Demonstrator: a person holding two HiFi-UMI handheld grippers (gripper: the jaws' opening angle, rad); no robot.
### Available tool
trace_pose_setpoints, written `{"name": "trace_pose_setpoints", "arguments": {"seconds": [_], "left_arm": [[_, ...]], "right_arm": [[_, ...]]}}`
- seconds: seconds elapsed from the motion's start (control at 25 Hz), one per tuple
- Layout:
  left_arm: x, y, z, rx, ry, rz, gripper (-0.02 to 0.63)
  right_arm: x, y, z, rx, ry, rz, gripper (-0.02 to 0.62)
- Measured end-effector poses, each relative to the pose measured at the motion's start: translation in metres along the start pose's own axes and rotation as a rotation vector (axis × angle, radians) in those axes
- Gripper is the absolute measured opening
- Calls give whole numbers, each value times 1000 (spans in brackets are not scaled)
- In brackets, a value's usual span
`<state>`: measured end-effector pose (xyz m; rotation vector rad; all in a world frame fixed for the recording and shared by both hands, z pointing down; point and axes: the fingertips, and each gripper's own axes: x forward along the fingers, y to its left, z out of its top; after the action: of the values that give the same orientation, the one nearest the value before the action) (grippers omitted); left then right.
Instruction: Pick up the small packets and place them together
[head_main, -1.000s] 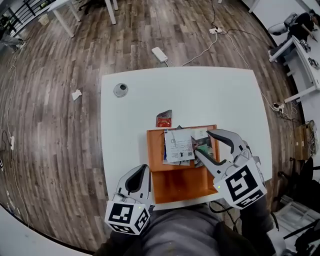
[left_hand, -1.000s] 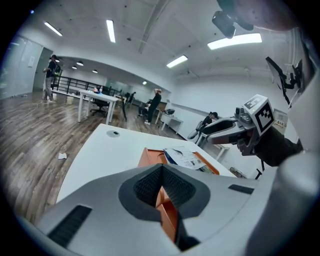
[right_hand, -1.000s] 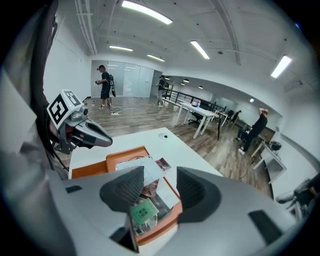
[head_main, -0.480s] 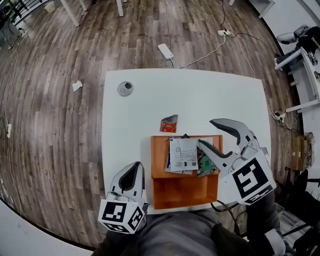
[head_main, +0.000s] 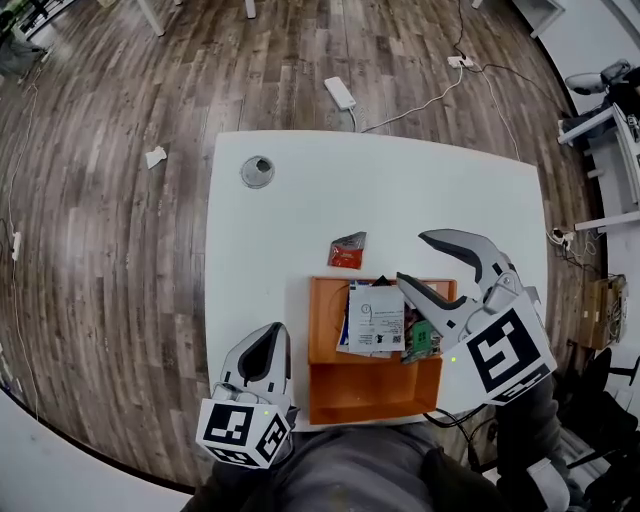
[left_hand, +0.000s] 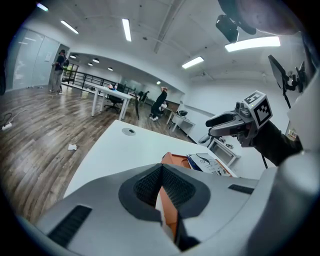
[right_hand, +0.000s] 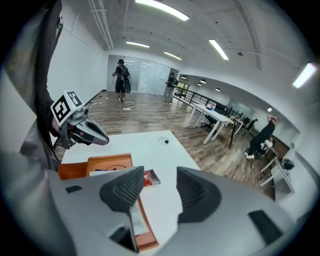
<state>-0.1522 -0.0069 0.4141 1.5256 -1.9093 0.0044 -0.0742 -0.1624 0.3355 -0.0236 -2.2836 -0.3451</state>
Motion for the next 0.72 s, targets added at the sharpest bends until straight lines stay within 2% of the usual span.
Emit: {"name": "trace_pose_setpoints", "arguments": {"seconds": [0.32, 0.72], "left_arm": [[7, 6, -3, -32, 12, 23, 0], [11, 21, -10, -94, 36, 79, 0]], "right_arm": [[26, -4, -4, -40, 19, 90, 207], [81, -2, -14, -85, 41, 251, 207]]}}
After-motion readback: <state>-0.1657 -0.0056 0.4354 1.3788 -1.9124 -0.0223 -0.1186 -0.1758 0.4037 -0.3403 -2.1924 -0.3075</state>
